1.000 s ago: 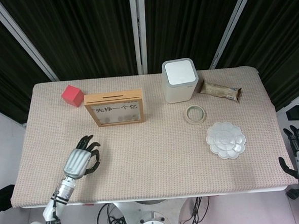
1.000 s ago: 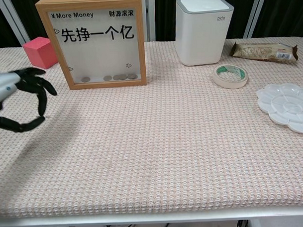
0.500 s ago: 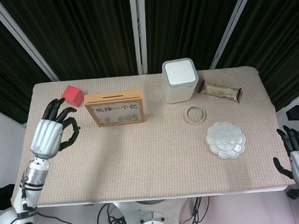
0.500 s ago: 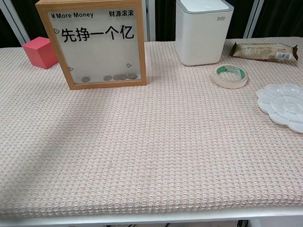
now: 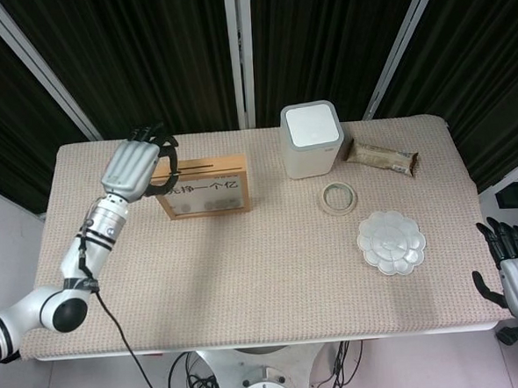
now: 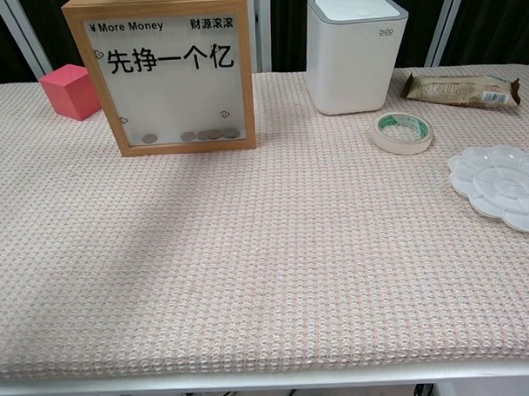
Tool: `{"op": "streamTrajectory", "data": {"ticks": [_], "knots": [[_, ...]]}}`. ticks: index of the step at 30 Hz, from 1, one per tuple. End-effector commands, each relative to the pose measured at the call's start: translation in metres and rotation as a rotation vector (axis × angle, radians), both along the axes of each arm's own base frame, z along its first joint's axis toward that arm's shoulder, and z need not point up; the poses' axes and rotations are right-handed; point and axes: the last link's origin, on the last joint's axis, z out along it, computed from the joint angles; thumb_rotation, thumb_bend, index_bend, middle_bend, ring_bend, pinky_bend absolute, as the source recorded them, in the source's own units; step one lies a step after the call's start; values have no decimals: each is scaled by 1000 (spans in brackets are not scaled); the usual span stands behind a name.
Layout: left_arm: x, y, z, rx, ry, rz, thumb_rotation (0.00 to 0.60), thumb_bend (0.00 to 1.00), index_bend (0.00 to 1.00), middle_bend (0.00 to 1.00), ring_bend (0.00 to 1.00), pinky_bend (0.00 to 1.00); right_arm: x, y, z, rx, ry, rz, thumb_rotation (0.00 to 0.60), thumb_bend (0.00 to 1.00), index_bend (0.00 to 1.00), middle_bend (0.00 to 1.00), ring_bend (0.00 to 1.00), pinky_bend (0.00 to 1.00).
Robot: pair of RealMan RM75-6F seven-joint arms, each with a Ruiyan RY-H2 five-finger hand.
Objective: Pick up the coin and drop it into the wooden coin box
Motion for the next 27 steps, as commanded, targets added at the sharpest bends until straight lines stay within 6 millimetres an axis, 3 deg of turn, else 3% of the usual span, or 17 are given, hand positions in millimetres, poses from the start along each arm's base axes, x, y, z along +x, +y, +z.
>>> {"op": "streamTrajectory", "data": {"ticks": [1,8,27], "knots": [[18,27,-6,-40,47,34,600,416,641,261,56,97,0,-1,1,1,-3,6,600,356,0,0,0,0],[20,45,-17,-107,15,138,600,416,639,262,56,95,-3,-4,2,-9,-19,11,600,357,0,0,0,0],[14,48,-36,-184,-52,233,600,416,633,263,56,87,-13,-3,8,-36,-43,3,600,357,0,0,0,0]]}}
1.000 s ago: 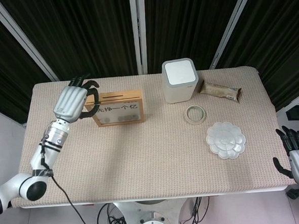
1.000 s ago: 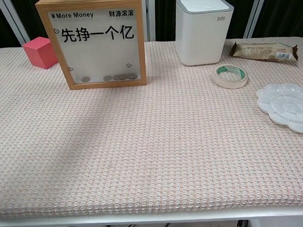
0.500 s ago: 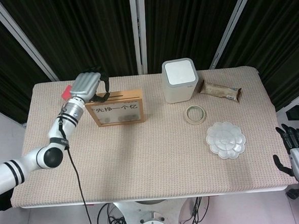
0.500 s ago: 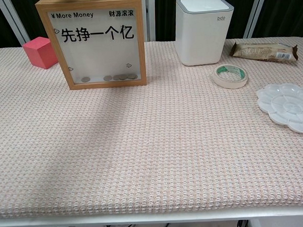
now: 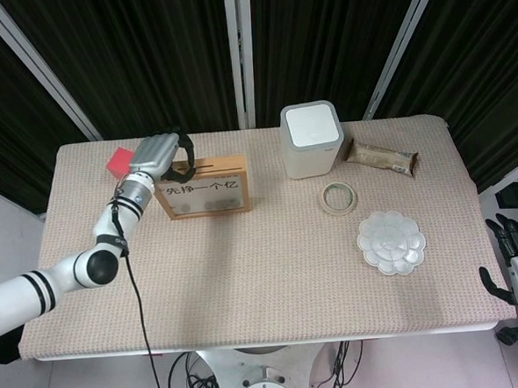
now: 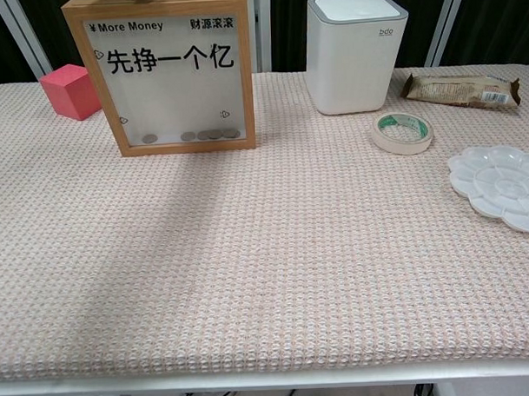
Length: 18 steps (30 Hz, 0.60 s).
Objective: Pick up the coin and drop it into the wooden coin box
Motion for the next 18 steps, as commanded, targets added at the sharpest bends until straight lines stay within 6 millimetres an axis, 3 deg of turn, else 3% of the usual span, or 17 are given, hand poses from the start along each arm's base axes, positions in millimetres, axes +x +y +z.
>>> {"op": "streamTrajectory", "data": {"ticks": [1,6,13,18], "knots": [[1,0,0,0,2,0,600,415,633,262,56,85,0,0,0,0,1,-1,600,357,0,0,0,0],[0,0,-2,-3,5,-1,600,415,609,262,57,83,0,0,0,1,3,-3,600,358,0,0,0,0],[-1,1,1,4,-6,-6,600,415,331,249,56,77,0,0,0,0,4,-6,600,357,0,0,0,0],[3,-2,5,6,-43,-15,600,415,221,244,56,74,1,-1,-1,3,4,-2,600,358,0,0,0,0]]}}
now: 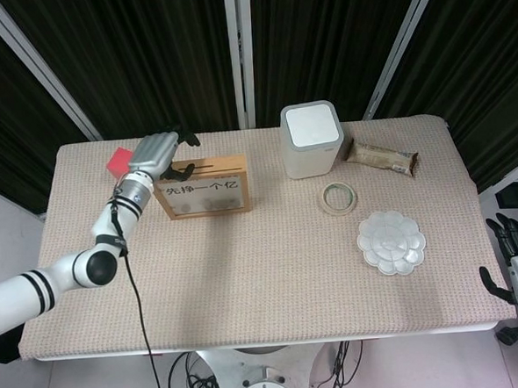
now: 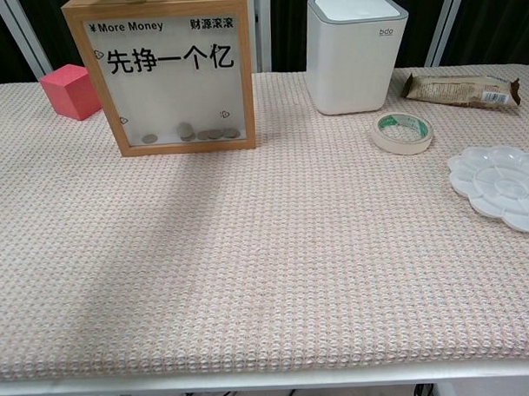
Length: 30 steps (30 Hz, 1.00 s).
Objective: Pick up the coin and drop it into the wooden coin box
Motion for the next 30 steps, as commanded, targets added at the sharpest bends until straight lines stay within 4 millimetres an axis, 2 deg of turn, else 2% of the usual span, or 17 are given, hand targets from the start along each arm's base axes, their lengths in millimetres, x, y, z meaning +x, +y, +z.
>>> {"op": "streamTrajectory", "data": {"ticks": [1,5,8,12,18,22,25,30], "knots": [[6,-4,5,7,-40,-11,600,415,219,244,56,74,1,0,0,1,2,2,600,357,0,0,0,0],[20,-30,21,66,-110,-106,600,389,219,244,56,74,2,0,1,-2,3,5,600,357,0,0,0,0],[10,-57,38,163,-56,-206,600,337,242,244,56,75,2,0,2,-7,2,5,600,357,0,0,0,0],[-36,-107,61,318,96,-324,600,275,259,244,56,86,-1,0,3,-11,5,-1,600,357,0,0,0,0],[-120,-179,83,474,254,-345,600,201,260,236,56,129,-2,1,2,-8,21,-4,600,352,0,0,0,0],[-177,-224,79,469,355,-297,600,183,190,94,28,143,2,0,-1,-4,39,14,600,336,0,0,0,0],[-209,-247,71,443,386,-211,600,183,148,64,0,126,7,1,-4,5,51,22,600,301,0,0,0,0],[-239,-271,65,405,410,-112,600,183,144,50,0,96,15,3,-9,-21,117,54,600,269,0,0,0,0]]}}
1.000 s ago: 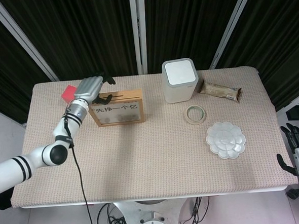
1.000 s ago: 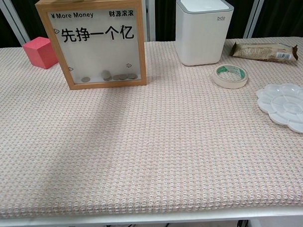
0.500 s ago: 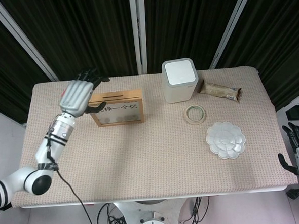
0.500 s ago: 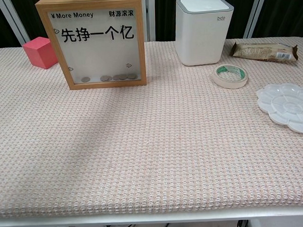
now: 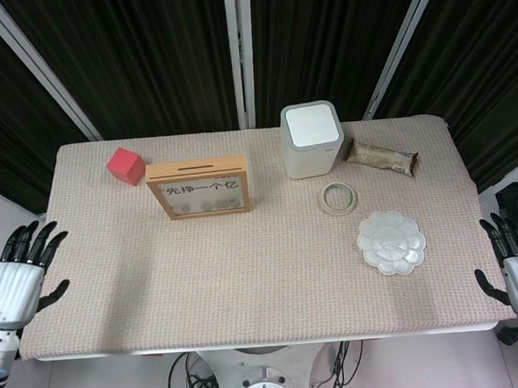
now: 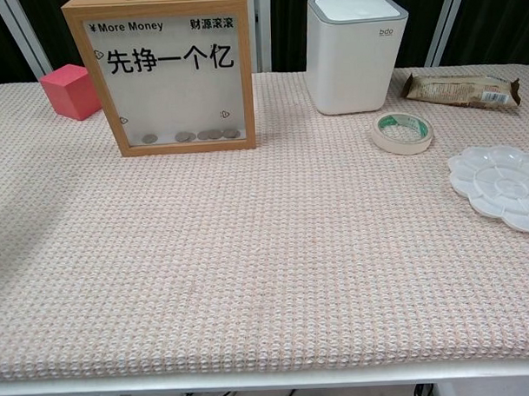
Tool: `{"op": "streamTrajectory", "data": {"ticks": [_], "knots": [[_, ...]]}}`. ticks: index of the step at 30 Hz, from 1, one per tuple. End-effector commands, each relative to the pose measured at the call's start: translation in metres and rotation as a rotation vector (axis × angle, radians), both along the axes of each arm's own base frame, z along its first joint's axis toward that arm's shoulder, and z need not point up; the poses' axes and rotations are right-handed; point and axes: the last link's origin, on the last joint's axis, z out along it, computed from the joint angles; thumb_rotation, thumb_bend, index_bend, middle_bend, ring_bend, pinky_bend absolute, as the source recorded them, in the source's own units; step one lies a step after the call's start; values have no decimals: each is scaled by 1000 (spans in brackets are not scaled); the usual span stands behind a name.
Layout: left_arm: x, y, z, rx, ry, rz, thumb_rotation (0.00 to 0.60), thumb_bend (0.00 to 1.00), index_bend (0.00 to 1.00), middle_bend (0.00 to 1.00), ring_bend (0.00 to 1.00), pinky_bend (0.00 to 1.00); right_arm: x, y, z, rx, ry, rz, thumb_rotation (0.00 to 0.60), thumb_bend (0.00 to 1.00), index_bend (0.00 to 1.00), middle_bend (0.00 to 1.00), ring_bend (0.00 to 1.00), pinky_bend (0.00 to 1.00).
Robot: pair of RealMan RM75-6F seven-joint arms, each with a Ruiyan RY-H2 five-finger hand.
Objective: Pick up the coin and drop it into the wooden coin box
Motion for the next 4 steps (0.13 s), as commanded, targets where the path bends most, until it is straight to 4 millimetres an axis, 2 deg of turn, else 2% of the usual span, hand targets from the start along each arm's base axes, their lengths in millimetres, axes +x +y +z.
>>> {"op": "streamTrajectory", "data": {"ticks": [1,4], "knots": [[-21,-21,-6,-14,5,59,600,183,144,50,0,94,7,1,-5,-16,31,22,600,271,0,0,0,0],[-23,-27,-6,-16,-21,70,600,183,143,50,0,90,9,3,-8,-11,27,20,600,276,0,0,0,0]]}}
